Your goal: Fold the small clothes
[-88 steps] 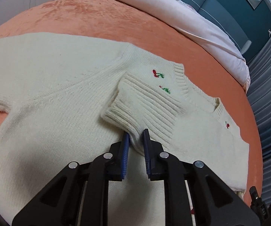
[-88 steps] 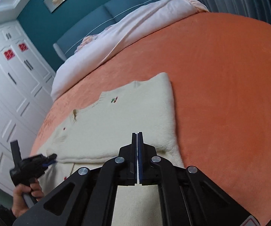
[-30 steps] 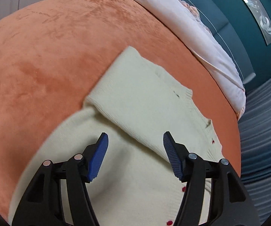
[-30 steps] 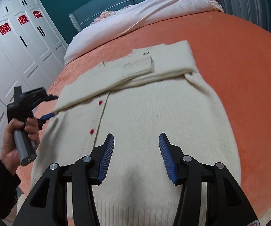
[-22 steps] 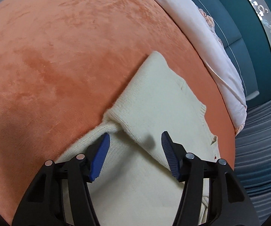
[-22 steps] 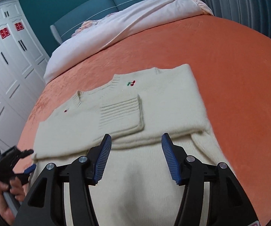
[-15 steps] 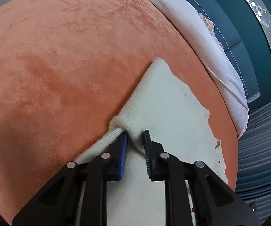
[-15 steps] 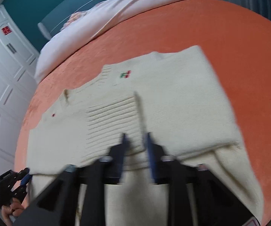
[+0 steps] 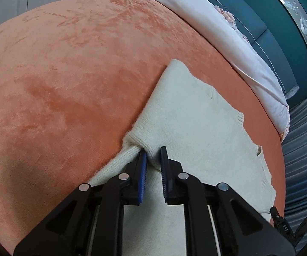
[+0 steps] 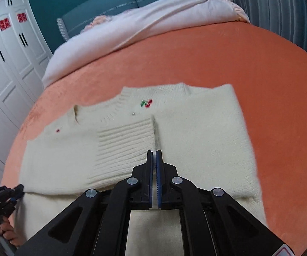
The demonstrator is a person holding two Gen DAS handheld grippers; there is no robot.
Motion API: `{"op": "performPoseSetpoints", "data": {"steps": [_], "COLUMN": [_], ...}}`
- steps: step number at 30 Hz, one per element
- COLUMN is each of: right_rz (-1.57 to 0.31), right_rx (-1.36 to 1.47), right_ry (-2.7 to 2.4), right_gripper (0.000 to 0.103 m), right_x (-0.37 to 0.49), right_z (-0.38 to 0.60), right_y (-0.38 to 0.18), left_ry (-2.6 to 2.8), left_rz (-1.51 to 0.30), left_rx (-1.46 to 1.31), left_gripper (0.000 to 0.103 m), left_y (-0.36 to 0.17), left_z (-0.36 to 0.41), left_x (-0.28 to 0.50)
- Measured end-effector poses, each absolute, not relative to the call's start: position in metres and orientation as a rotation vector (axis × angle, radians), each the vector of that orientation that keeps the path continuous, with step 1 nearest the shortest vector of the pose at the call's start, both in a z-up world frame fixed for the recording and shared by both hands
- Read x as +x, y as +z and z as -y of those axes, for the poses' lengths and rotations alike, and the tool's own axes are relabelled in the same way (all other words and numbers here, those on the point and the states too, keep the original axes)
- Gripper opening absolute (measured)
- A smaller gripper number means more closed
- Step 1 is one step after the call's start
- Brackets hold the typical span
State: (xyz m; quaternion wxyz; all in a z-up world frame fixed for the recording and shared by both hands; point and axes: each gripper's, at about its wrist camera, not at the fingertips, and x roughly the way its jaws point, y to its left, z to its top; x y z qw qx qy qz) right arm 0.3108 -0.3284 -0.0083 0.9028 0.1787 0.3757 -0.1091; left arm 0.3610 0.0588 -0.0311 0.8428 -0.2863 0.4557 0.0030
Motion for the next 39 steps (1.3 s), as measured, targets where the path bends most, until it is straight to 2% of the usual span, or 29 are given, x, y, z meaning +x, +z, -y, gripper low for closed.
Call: {"op": "performPoseSetpoints", "data": {"steps": [2,7,8,11,13,14,16,21,24,27,28,30,32,33,34,39], "right_rz": [-0.903,-0.843,-0.818,-0.812,-0.835,-0.854,-0.897,-1.027,-1.062,-1.079,-1.077,-1.057,-1.040,-1.036,-1.030,-0.916], "right_rx": [0.318,0.320,0.337,0.362,0.387,0.393,0.402,0.485,0.554,0.576,0.604,0.634,0.629,0.625,0.620,0.583], "right_ry": [-0.241,-0.216,-0.208,-0.204,-0.209,-0.225,-0.267,-0.292,-0.243,-0.220,-0.208,-0.197,-0.188,-0.171,-0.171,-0.115], "right_gripper": [0.002,0.003,0.005,0.021,0.045,0.048,0.055,0.060,0.063,0.064,0.065,0.065,0.040,0.013,0.010,0.008], "right_x": [0.322,0.270,0.248,0.172,0.119,0.094,0.048,-0.007,-0.006,0.005,0.009,0.013,0.017,0.019,0.021,0.016], "right_z": [0.327,0.313,0.312,0.306,0.306,0.306,0.307,0.311,0.307,0.304,0.305,0.305,0.303,0.303,0.301,0.298], "right_y": [-0.030,0.005,0.014,0.027,0.026,0.024,0.016,-0.012,-0.025,-0.035,-0.038,-0.041,-0.038,-0.035,-0.031,0.010], "left_ry": [0.009,-0.026,-0.032,-0.019,-0.005,0.009,0.023,-0.032,-0.061,-0.059,-0.070,-0.083,-0.141,-0.148,-0.148,-0.172], "left_rz": [-0.964,-0.977,-0.975,-0.974,-0.998,-1.008,-1.030,-1.098,-1.082,-1.080,-1.082,-1.084,-1.112,-1.142,-1.156,-1.055], "left_rx": [-0.592,-0.572,-0.570,-0.575,-0.574,-0.575,-0.582,-0.642,-0.625,-0.564,-0.553,-0.542,-0.552,-0.566,-0.592,-0.586], "left_gripper": [0.013,0.016,0.026,0.047,0.059,0.065,0.069,0.077,0.088,0.090,0.090,0.077,0.026,0.015,0.010,0.008], "left_y": [-0.031,-0.014,-0.010,-0.002,-0.001,-0.001,-0.002,-0.017,-0.020,-0.020,-0.019,-0.017,-0.019,-0.020,-0.021,0.015], "left_z": [-0.058,-0.066,-0.074,-0.100,-0.119,-0.127,-0.140,-0.144,-0.130,-0.116,-0.112,-0.106,-0.103,-0.103,-0.105,-0.111], "left_x": [0.361,0.334,0.320,0.273,0.237,0.219,0.185,0.122,0.110,0.112,0.114,0.118,0.123,0.128,0.128,0.107]}}
